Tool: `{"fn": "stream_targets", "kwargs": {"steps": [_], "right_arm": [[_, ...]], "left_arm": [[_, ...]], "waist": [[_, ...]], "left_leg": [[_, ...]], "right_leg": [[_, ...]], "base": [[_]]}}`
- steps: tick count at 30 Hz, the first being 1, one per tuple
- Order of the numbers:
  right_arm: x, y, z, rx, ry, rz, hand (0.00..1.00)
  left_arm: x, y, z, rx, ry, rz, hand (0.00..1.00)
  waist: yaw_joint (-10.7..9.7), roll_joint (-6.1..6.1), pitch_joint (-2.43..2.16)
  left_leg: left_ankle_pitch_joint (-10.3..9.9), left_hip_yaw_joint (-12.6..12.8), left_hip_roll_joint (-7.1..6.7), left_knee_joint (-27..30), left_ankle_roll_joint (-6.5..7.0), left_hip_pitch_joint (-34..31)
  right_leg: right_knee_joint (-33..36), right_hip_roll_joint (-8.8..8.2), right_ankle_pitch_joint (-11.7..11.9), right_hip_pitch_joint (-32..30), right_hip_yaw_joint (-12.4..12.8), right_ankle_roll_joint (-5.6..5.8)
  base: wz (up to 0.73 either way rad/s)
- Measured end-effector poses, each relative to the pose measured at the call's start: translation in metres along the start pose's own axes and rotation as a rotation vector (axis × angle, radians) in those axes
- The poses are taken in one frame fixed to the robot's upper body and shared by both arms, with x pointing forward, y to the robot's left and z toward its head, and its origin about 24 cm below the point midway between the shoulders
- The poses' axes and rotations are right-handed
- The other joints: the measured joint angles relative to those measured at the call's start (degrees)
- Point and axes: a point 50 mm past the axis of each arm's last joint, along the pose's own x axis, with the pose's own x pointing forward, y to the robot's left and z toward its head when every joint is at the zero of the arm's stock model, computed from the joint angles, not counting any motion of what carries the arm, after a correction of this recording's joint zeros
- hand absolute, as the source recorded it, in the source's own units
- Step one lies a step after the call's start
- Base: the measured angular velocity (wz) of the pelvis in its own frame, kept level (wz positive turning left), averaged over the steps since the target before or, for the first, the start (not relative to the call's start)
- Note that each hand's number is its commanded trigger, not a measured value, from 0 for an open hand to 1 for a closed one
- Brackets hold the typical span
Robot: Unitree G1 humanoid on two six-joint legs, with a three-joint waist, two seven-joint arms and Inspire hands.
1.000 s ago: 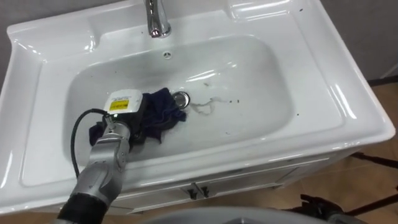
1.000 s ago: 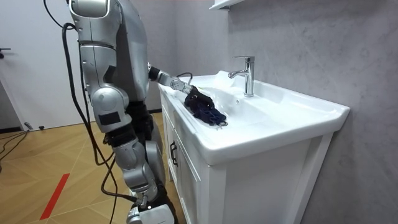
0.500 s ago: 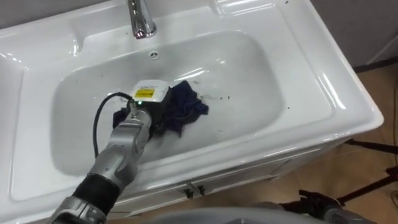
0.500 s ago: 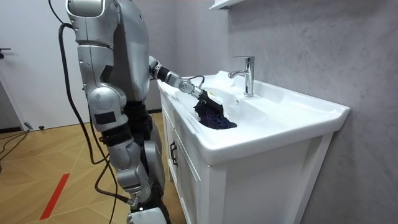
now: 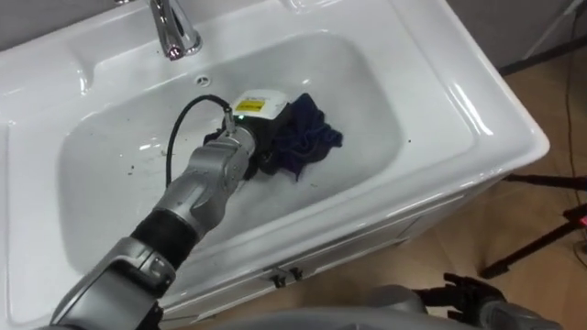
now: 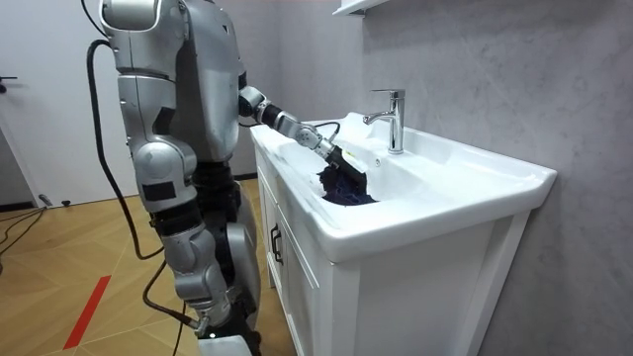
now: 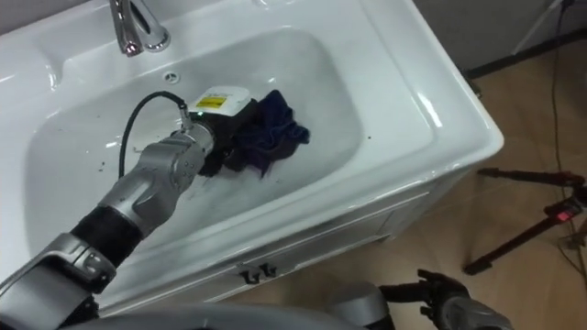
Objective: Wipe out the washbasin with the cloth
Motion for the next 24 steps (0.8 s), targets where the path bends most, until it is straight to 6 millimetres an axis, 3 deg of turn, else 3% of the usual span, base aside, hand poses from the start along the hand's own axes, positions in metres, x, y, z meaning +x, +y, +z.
{"fn": "stream_targets", "kwargs": {"steps": [8,16,24], "right_arm": [[-0.002,-0.007,-0.009,-0.011,0.047,-0.023,0.00],[-0.006,-0.016,-0.027,-0.043,0.123,-0.046,0.00],[-0.008,-0.027,-0.027,-0.074,0.171,-0.086,0.00]], "left_arm": [[0.008,0.020,0.007,0.029,-0.028,0.030,1.00],[0.013,0.039,0.017,0.044,-0.061,0.070,1.00],[0.017,0.036,0.017,0.088,-0.052,0.102,1.00]], "waist": [[-3.54,0.30,0.18],[-4.95,1.18,0.56],[-5.60,2.06,0.48]], "left_leg": [[0.02,2.41,0.25,1.72,0.11,-2.09],[-0.24,4.58,-0.33,1.86,1.11,-2.51],[0.09,5.85,-0.73,1.61,1.64,-3.11]], "right_leg": [[2.48,-0.24,-0.19,-2.99,1.84,0.24],[7.28,-1.12,-2.04,-6.87,3.83,0.72],[8.58,-1.66,-2.13,-8.22,5.05,1.10]], "base": [[-0.10],[-0.07],[-0.04]]}}
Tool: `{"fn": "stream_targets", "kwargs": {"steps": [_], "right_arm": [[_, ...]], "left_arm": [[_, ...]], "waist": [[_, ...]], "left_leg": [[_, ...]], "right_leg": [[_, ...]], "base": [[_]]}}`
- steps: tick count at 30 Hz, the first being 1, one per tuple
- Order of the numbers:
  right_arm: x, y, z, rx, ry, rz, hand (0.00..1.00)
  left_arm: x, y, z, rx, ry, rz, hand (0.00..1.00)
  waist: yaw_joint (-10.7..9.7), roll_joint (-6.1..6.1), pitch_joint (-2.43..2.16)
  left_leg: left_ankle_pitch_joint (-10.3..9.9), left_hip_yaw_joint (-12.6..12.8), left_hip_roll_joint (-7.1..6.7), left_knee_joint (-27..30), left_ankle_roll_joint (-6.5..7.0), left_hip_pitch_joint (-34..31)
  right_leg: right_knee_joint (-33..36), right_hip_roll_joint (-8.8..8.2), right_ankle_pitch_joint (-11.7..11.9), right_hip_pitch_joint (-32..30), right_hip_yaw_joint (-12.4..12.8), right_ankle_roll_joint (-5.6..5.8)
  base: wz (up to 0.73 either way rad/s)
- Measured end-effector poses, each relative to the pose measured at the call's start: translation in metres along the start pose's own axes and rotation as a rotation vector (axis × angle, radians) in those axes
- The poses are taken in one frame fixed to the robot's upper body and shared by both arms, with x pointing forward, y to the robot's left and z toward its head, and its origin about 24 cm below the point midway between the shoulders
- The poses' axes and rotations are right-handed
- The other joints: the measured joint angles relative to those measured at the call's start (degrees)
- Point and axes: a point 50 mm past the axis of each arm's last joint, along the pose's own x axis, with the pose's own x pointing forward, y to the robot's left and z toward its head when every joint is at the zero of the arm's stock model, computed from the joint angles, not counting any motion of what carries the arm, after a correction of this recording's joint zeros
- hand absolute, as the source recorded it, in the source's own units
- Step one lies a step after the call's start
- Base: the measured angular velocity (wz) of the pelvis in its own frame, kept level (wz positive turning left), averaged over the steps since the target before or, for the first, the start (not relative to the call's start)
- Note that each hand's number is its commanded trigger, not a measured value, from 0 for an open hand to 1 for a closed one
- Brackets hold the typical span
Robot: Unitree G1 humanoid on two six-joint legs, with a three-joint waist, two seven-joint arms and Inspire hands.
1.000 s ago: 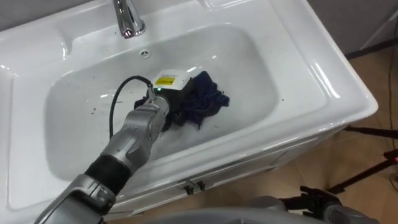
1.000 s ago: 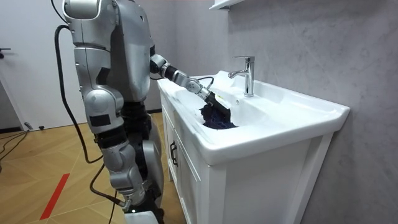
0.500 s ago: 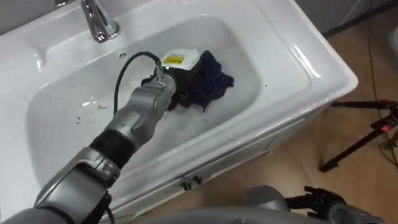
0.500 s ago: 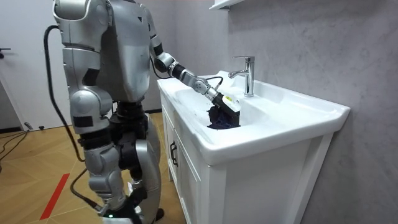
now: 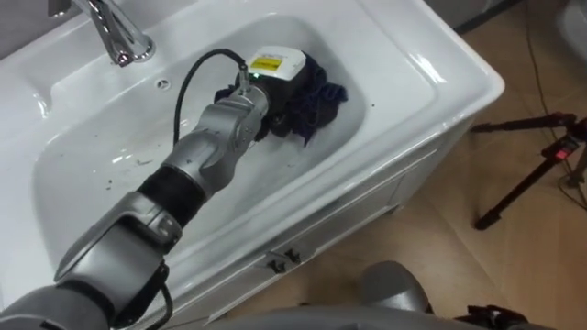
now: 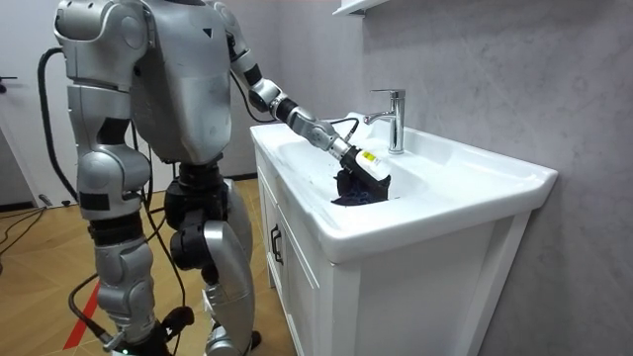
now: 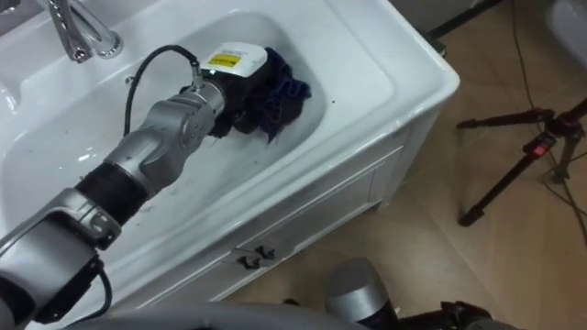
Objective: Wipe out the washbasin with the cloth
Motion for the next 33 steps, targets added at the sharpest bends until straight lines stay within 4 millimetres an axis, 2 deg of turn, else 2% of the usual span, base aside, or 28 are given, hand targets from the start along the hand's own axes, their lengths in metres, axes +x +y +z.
{"fn": "stream_targets", "kwargs": {"steps": [4,7,14,17,20,22,23,26,29,30,32,33], "right_arm": [[0.000,0.001,0.011,-0.029,-0.020,0.016,0.00],[-0.001,0.001,0.015,-0.008,-0.036,0.019,0.00],[-0.001,0.000,0.016,0.023,-0.021,0.018,0.00],[-0.001,0.001,0.021,0.020,-0.032,0.017,0.00],[-0.002,0.001,0.029,0.036,-0.049,-0.001,0.00],[-0.002,-0.001,0.031,0.083,-0.064,-0.007,0.00],[-0.002,-0.001,0.032,0.102,-0.069,-0.005,0.00],[-0.002,-0.002,0.029,0.179,-0.074,-0.002,0.00],[-0.003,-0.007,0.026,0.221,-0.087,-0.013,0.00],[-0.003,-0.008,0.027,0.229,-0.092,-0.013,0.00],[-0.003,-0.010,0.025,0.244,-0.103,-0.015,0.00],[-0.004,-0.012,0.026,0.239,-0.110,-0.013,0.00]], "left_arm": [[0.006,-0.002,-0.007,0.014,0.027,0.002,1.00],[0.007,-0.010,-0.017,0.011,0.070,-0.001,1.00],[0.004,-0.015,-0.032,0.012,0.122,-0.020,1.00],[0.003,-0.014,-0.041,0.024,0.145,-0.073,1.00],[-0.001,-0.015,-0.053,0.039,0.173,-0.141,1.00],[-0.007,-0.018,-0.066,0.059,0.202,-0.210,1.00],[-0.009,-0.019,-0.070,0.068,0.213,-0.231,1.00],[-0.027,-0.032,-0.098,0.108,0.296,-0.322,1.00],[-0.054,-0.042,-0.135,0.181,0.418,-0.367,1.00],[-0.058,-0.042,-0.140,0.200,0.438,-0.379,1.00],[-0.072,-0.048,-0.155,0.241,0.496,-0.400,1.00],[-0.080,-0.048,-0.163,0.237,0.534,-0.388,1.00]], "waist": [[-0.05,0.02,0.01],[-0.87,0.03,0.01],[-0.59,0.03,0.01],[-0.73,0.13,-0.05],[-0.51,0.72,-0.36],[0.79,1.78,-0.88],[0.87,1.88,-0.85],[2.58,1.91,-0.83],[5.49,1.80,-0.81],[5.90,1.80,-0.81],[7.29,1.26,-0.78],[7.89,0.97,-0.92]], "left_leg": [[-0.08,0.02,-0.03,0.25,0.33,-0.57],[0.03,0.02,-0.01,0.27,0.48,-0.32],[0.26,0.56,0.12,-0.14,0.24,-0.29],[0.29,0.60,0.33,0.21,0.17,-0.36],[0.34,0.60,0.38,0.20,0.09,-0.59],[0.34,1.15,0.66,0.75,0.07,-1.34],[0.34,1.12,0.72,1.16,0.07,-1.58],[0.36,1.05,0.96,1.28,0.02,-1.65],[0.43,0.66,1.17,1.27,-0.13,-2.44],[0.45,0.67,1.19,1.25,-0.17,-2.51],[0.45,0.53,1.15,1.25,-0.17,-2.53],[0.45,0.35,1.09,1.27,-0.17,-2.52]], "right_leg": [[0.08,-0.09,0.12,-0.43,0.05,0.18],[-0.07,-0.04,0.40,-0.11,0.09,0.25],[-0.04,0.47,0.56,-0.73,1.12,0.03],[-0.27,0.68,0.66,-0.68,1.04,-0.12],[-0.20,0.76,0.68,-0.70,1.11,-0.19],[-0.24,0.82,0.82,-1.42,1.24,-0.41],[-0.18,0.82,0.82,-1.45,1.22,-0.42],[-0.24,1.11,0.88,-1.40,1.42,-0.63],[-0.79,1.36,0.78,-2.45,1.31,-0.87],[-0.85,1.37,0.80,-2.51,1.25,-0.86],[-0.57,1.31,0.75,-2.58,1.12,-0.90],[-0.37,1.19,0.65,-2.56,0.79,-0.95]], "base": [[-0.01],[0.00],[-0.08],[0.00],[-0.01],[-0.10],[-0.08],[-0.05],[0.05],[0.07],[0.00],[0.11]]}}
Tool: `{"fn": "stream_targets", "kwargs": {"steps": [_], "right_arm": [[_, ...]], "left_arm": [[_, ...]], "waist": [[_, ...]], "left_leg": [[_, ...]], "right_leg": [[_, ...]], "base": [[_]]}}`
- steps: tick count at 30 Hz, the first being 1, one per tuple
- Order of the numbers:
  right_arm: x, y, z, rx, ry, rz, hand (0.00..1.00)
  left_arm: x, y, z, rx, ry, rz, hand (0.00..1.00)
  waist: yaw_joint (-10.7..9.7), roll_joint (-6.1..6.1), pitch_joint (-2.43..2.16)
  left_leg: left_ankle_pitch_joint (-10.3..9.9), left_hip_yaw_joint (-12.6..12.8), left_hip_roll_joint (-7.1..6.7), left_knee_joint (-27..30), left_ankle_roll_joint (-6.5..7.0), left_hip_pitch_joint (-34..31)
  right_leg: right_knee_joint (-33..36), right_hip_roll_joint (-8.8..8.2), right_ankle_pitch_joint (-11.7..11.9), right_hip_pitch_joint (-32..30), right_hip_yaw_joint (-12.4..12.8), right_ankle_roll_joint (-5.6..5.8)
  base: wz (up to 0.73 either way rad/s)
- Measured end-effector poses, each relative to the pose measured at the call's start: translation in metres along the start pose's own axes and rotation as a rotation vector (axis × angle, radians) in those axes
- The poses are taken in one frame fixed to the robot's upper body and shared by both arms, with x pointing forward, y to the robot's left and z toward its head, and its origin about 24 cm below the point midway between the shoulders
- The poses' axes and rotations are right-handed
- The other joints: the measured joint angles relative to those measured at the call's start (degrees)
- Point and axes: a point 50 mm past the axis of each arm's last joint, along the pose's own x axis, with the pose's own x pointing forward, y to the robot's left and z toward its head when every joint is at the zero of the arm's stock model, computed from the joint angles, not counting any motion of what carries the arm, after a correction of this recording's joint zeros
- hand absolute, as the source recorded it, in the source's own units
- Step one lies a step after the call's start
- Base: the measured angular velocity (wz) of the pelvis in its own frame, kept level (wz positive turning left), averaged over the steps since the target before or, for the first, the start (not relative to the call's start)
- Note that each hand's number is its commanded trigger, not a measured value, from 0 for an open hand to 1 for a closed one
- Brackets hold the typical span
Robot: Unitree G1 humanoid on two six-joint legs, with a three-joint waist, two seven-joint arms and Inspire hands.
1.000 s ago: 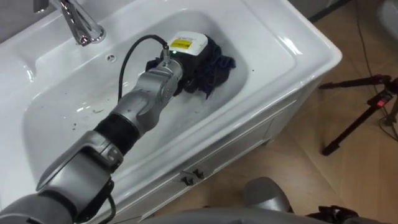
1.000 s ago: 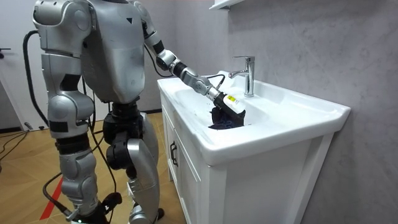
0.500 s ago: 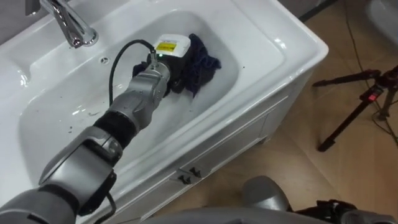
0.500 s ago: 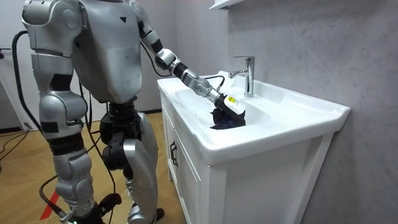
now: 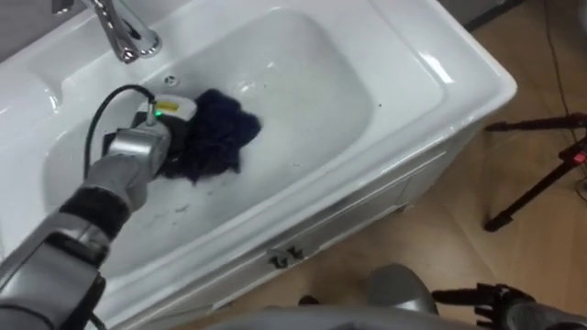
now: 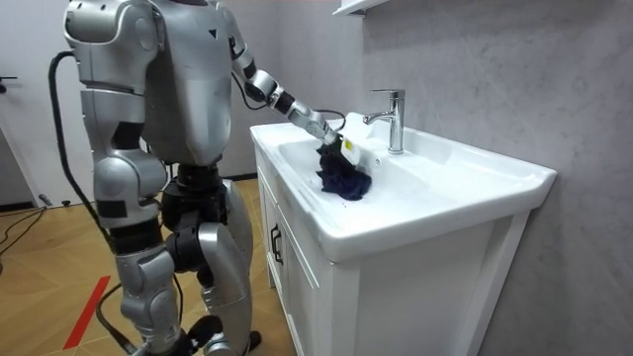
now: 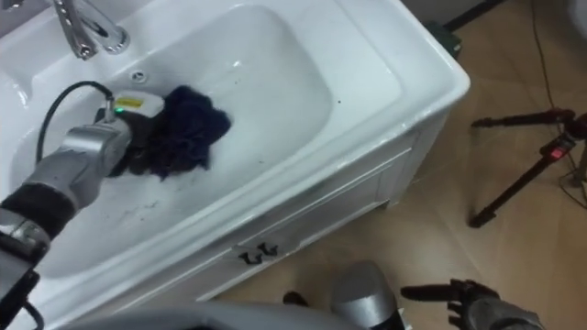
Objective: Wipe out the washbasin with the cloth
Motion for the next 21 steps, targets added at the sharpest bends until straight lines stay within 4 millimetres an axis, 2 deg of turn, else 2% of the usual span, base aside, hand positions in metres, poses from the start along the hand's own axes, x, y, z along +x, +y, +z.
{"fn": "stream_targets", "kwargs": {"steps": [3,8,9,10,13,14,21], "right_arm": [[0.000,-0.002,0.001,0.029,-0.007,-0.005,0.00],[0.000,-0.003,-0.004,0.026,0.006,-0.009,0.00],[0.000,-0.003,-0.009,0.007,0.022,-0.009,0.00],[-0.001,-0.003,-0.013,-0.017,0.034,-0.011,0.00],[0.000,-0.003,-0.019,-0.019,0.057,-0.023,0.00],[0.000,0.000,-0.020,-0.018,0.060,-0.030,0.00],[0.001,0.008,-0.020,-0.030,0.068,-0.020,0.00]], "left_arm": [[-0.003,-0.010,-0.013,0.011,0.041,0.021,1.00],[-0.008,-0.031,-0.016,0.074,0.067,0.075,1.00],[-0.009,-0.035,-0.017,0.089,0.075,0.098,1.00],[-0.011,-0.039,-0.018,0.096,0.088,0.133,1.00],[-0.014,-0.048,-0.012,0.109,0.117,0.198,1.00],[-0.016,-0.054,-0.009,0.114,0.129,0.220,1.00],[-0.019,-0.062,0.008,0.119,0.118,0.357,1.00]], "waist": [[0.54,-0.77,-0.39],[1.18,-3.00,-1.65],[1.86,-3.72,-1.88],[2.58,-4.48,-1.88],[3.90,-5.52,-1.77],[4.14,-5.99,-1.91],[6.90,-6.48,-1.90]], "left_leg": [[0.12,-0.56,-0.01,0.06,-0.21,-0.03],[0.40,-0.52,0.82,0.03,-0.70,1.10],[0.47,-0.49,1.16,0.02,-0.91,1.38],[0.57,-0.48,1.41,0.01,-1.08,1.69],[0.64,-0.52,2.02,-0.08,-1.58,2.91],[0.67,-0.61,2.20,-0.07,-1.64,3.26],[0.91,-2.28,2.20,-0.28,-2.04,3.17]], "right_leg": [[-0.10,-0.10,-0.19,0.67,-1.18,-0.18],[-1.62,0.80,0.19,2.32,-1.24,-0.88],[-1.92,1.05,0.37,2.59,-1.27,-1.18],[-1.97,1.24,0.49,2.78,-1.32,-1.45],[-3.12,1.90,1.00,4.28,-1.31,-1.96],[-3.45,2.08,1.08,4.83,-1.39,-2.10],[-4.00,2.08,1.25,5.69,-3.07,-2.29]], "base": [[0.15],[-0.05],[-0.15],[-0.15],[-0.06],[0.05],[0.11]]}}
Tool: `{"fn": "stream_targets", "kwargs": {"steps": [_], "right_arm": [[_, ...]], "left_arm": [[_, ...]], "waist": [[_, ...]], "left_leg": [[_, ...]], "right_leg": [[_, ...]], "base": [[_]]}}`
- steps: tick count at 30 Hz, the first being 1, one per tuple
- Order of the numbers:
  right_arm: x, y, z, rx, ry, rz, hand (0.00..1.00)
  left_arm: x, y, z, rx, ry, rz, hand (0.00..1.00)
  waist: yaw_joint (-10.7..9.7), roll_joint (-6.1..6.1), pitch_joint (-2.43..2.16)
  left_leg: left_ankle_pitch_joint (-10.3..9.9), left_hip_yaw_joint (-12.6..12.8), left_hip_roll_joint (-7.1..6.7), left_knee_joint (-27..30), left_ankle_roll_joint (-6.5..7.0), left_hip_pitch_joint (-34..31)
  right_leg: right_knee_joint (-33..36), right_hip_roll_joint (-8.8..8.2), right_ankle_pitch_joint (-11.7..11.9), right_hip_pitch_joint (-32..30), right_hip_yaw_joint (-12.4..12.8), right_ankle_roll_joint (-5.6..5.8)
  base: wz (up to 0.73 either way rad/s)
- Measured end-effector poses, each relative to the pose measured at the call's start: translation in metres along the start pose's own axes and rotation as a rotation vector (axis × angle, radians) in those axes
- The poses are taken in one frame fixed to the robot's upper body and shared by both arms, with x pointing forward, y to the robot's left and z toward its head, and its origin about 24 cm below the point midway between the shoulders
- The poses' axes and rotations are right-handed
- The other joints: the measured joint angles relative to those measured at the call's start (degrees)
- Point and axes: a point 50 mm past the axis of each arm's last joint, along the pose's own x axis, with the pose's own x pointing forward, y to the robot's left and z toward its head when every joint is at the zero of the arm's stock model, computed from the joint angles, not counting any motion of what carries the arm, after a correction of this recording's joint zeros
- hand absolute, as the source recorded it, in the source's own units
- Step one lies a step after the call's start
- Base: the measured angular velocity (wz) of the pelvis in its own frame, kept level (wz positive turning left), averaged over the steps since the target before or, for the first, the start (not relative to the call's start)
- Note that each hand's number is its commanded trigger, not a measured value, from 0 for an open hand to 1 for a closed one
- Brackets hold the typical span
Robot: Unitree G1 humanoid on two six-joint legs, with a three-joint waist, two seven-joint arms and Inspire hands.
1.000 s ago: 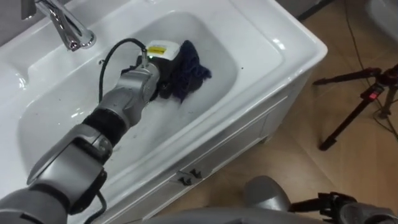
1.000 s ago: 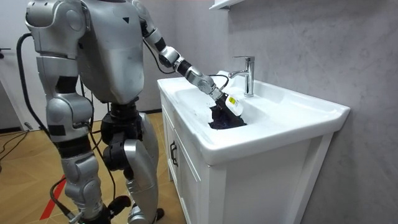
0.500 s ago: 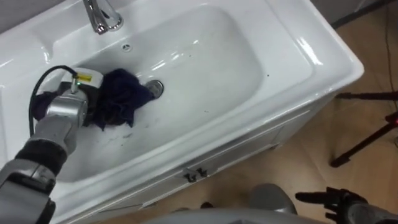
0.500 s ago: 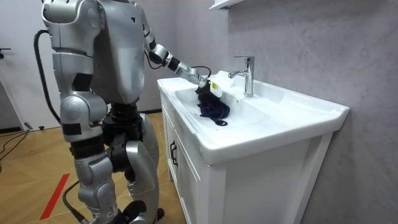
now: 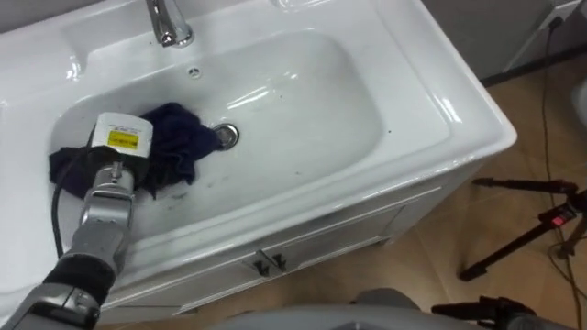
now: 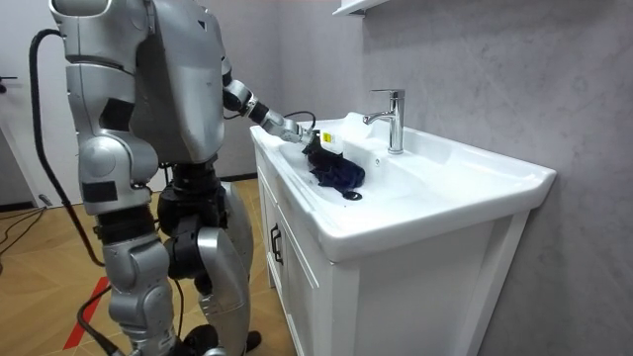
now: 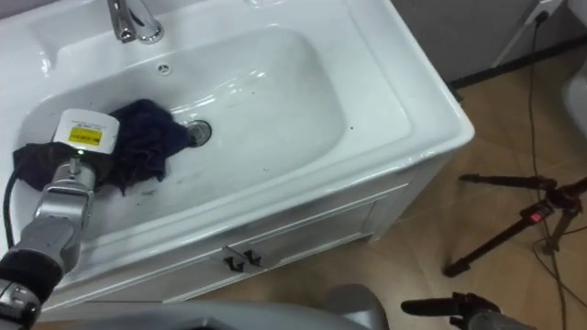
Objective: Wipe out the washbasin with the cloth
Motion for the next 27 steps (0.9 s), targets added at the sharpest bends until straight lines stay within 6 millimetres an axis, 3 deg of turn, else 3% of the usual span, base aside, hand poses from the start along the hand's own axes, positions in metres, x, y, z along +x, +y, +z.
{"fn": "stream_targets", "kwargs": {"steps": [7,15,23,27], "right_arm": [[0.000,0.007,0.002,-0.069,0.018,0.033,0.00],[0.001,0.012,0.001,-0.105,0.021,0.033,0.00],[0.001,0.014,0.002,-0.104,-0.020,0.050,0.00],[0.001,0.018,0.010,-0.135,-0.061,0.091,0.00]], "left_arm": [[-0.009,-0.006,0.003,0.008,0.021,0.071,1.00],[-0.011,-0.006,0.009,0.001,0.022,0.093,1.00],[-0.007,0.000,0.021,-0.097,0.011,0.097,1.00],[0.008,0.024,0.045,-0.279,-0.043,0.082,1.00]], "waist": [[0.49,-0.87,0.04],[0.75,-0.97,0.11],[-0.35,-0.20,0.93],[-1.69,-0.31,1.60]], "left_leg": [[0.16,-0.35,-0.06,-0.58,-0.27,0.55],[0.21,-0.13,-0.20,-1.16,-0.34,1.34],[0.36,-0.38,-0.79,-2.87,-0.41,2.05],[0.45,-0.43,-1.42,-2.82,-0.21,1.76]], "right_leg": [[-0.01,-0.07,-0.12,0.55,-0.72,-0.18],[-0.96,-0.18,-0.08,1.62,-0.88,-0.11],[-1.59,-0.47,-0.19,2.03,-0.77,0.39],[-1.74,-1.06,0.01,2.03,-0.98,0.88]], "base": [[0.04],[0.01],[0.03],[0.04]]}}
